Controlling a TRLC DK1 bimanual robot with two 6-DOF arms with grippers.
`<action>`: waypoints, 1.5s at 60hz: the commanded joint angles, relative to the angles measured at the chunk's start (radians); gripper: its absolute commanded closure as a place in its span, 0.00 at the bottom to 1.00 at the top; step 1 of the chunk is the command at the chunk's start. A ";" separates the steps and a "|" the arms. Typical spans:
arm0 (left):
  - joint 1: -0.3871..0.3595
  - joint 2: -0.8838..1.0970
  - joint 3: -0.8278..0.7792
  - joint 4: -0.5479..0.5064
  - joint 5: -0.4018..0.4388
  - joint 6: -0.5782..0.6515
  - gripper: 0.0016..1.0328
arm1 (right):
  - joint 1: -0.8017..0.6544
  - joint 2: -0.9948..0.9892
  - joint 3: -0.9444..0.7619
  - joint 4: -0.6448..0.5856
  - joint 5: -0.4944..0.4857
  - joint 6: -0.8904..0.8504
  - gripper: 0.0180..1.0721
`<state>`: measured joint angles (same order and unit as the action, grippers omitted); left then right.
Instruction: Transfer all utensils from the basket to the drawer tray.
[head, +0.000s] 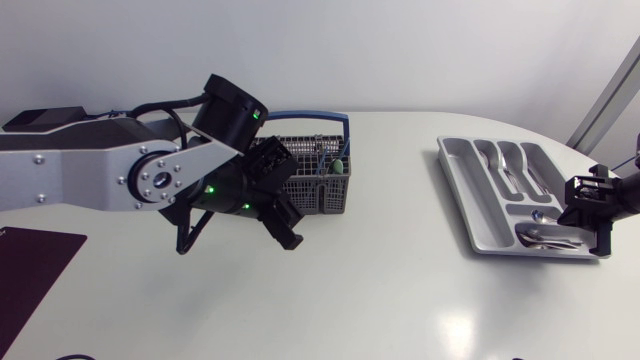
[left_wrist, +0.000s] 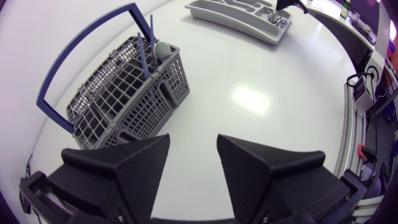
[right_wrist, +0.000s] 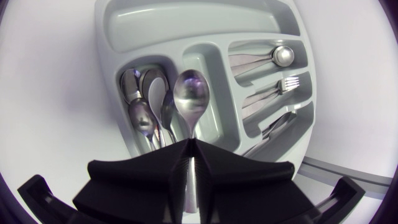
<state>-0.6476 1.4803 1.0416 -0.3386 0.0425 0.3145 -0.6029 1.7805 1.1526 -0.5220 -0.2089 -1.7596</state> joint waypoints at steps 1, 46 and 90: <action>-0.006 0.025 0.031 0.007 -0.010 -0.008 0.48 | -0.015 0.017 -0.037 0.028 0.008 -0.044 0.64; 0.002 0.083 0.058 0.185 -0.039 -0.023 0.42 | 0.187 -0.331 -0.171 -0.087 -0.149 0.456 0.30; 0.012 0.295 0.172 0.464 -0.124 -0.111 0.60 | 0.528 -0.489 -0.390 -0.001 -0.233 0.936 0.30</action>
<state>-0.6434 1.7348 1.1759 0.1047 -0.0772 0.2275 -0.0883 1.3132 0.7975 -0.5392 -0.4416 -0.8600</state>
